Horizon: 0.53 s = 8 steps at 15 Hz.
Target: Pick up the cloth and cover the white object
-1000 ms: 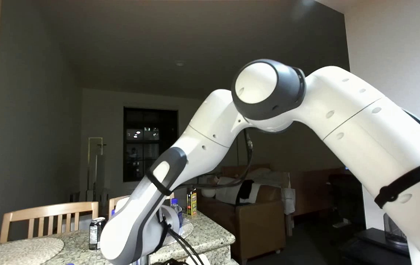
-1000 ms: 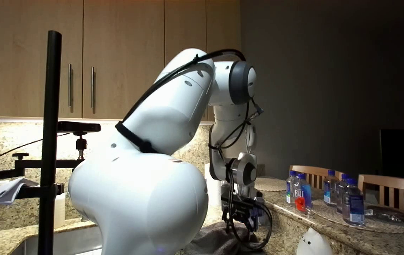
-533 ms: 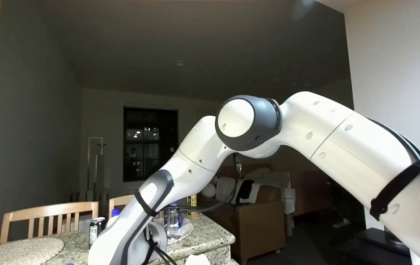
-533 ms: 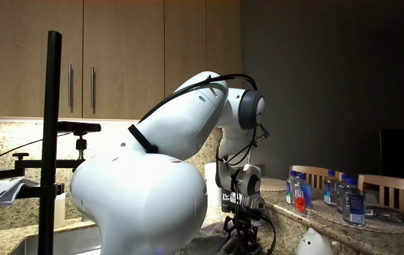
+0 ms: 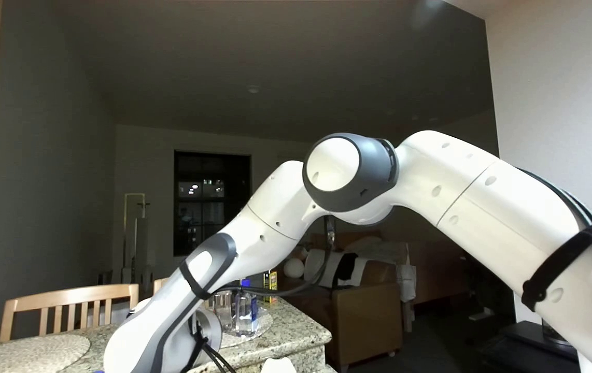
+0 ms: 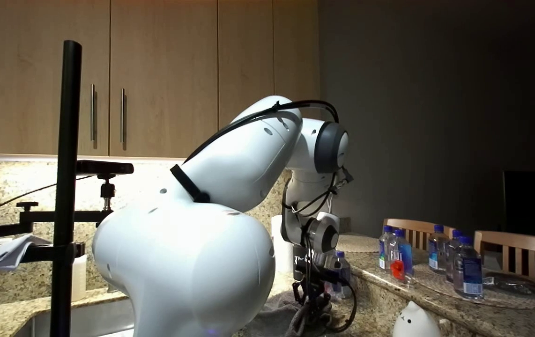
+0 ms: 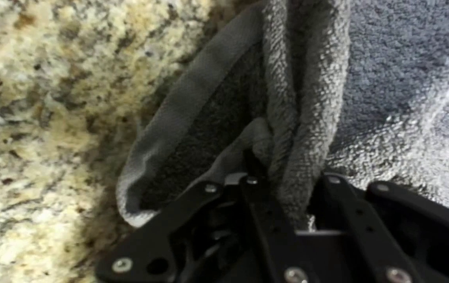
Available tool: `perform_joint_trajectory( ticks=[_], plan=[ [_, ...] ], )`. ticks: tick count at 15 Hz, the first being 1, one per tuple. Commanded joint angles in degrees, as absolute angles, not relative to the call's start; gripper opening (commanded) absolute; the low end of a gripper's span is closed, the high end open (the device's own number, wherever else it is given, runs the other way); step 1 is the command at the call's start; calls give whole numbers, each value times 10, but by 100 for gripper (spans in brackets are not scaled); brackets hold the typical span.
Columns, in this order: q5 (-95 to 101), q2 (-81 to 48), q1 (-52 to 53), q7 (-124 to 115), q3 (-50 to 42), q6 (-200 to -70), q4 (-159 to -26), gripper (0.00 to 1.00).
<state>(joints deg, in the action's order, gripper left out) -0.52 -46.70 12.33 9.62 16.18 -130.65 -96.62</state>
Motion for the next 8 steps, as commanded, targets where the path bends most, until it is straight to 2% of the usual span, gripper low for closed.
perform_joint_trajectory(
  ticks=[1,8],
  plan=[
    [-21,-463,127,115,178,-1290,-973,9],
    [30,-382,191,-6,116,-1289,-1013,10]
  ],
)
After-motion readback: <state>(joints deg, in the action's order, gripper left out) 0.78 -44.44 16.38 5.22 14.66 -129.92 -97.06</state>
